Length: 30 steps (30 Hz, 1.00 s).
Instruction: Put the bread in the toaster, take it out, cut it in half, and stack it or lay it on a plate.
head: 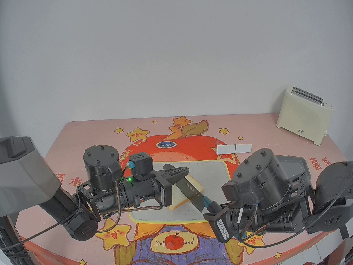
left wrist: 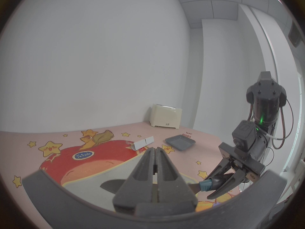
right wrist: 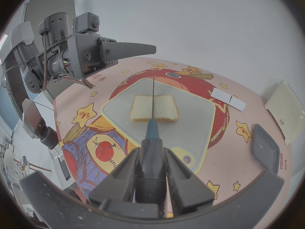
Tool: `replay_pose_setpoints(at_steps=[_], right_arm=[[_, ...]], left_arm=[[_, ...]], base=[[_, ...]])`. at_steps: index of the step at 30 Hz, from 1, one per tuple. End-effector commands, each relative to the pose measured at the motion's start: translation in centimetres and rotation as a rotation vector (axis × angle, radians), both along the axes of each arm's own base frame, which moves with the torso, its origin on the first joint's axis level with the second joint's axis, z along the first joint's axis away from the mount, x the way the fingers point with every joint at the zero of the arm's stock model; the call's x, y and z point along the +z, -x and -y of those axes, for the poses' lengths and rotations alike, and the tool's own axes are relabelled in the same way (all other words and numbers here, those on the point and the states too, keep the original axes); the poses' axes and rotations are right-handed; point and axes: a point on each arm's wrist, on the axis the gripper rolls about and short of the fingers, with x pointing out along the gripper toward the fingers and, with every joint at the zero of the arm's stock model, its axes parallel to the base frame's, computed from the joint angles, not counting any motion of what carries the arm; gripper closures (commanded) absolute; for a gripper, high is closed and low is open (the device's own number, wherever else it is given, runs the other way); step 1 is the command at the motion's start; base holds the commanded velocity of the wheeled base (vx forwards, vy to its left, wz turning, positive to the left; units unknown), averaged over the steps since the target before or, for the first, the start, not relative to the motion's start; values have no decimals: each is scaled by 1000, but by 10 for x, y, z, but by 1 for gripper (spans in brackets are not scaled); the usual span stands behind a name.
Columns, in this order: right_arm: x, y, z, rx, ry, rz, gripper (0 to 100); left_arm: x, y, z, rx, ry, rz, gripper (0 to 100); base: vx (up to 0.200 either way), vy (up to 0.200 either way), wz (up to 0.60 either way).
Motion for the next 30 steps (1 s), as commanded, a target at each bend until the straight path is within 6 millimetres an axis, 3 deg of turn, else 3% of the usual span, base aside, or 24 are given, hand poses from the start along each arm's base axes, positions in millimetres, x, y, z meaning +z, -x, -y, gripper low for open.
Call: replay_pose_setpoints(at_steps=[1, 30], right_arm=[[-1, 0, 0, -1, 4, -3, 100], [-1, 0, 0, -1, 4, -3, 100]], left_arm=[[-5, -1, 1, 2, -10, -10, 100], [-16, -4, 3, 6, -33, -36, 100]], base=[[0, 0, 0], [0, 0, 0]])
